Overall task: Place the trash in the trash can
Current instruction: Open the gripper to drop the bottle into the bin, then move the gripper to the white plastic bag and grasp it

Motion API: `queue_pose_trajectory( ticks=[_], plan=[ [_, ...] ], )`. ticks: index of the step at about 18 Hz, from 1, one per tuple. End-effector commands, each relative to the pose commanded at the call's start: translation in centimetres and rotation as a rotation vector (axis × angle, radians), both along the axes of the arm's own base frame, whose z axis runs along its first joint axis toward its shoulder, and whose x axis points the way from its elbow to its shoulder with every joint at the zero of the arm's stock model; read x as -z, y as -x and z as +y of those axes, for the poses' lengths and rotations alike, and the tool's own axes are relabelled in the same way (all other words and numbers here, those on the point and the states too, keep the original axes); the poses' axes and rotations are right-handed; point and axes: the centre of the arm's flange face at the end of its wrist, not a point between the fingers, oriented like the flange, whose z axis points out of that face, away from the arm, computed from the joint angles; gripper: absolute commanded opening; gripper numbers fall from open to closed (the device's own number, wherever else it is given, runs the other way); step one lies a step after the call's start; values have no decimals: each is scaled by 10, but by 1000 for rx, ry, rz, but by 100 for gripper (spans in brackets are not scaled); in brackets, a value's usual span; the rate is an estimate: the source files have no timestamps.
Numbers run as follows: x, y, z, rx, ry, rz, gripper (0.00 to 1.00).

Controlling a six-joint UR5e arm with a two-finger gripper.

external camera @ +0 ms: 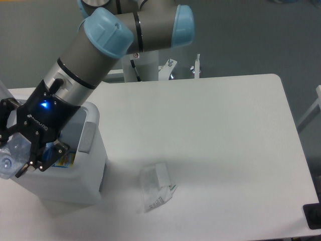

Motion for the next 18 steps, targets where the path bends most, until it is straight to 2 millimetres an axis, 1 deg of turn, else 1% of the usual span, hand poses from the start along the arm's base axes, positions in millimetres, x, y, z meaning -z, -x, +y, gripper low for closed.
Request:
queue_pose_trajectory(
  ticks=[2, 3, 5, 7, 8, 9, 11, 12, 15, 17, 18],
  plan=[
    [-5, -2, -2, 0, -6, 4, 96],
    [-7, -2, -3, 0, -9, 6, 99],
    [-19, 0, -1, -11, -22, 23, 100],
    [-34, 13, -1, -52, -30, 63, 100],
    [-37, 25, -3, -80, -27, 83, 100],
    [-34, 39, -2, -115, -14, 91, 100],
    [-29, 59, 3, -166, 9, 100, 100],
    [-22, 78, 0, -201, 26, 99, 100],
    [9, 129, -9, -282, 80, 76, 100],
    [37, 177, -28, -361, 127, 27, 100],
    [49, 194, -34, -395, 148, 1, 100]
  ],
)
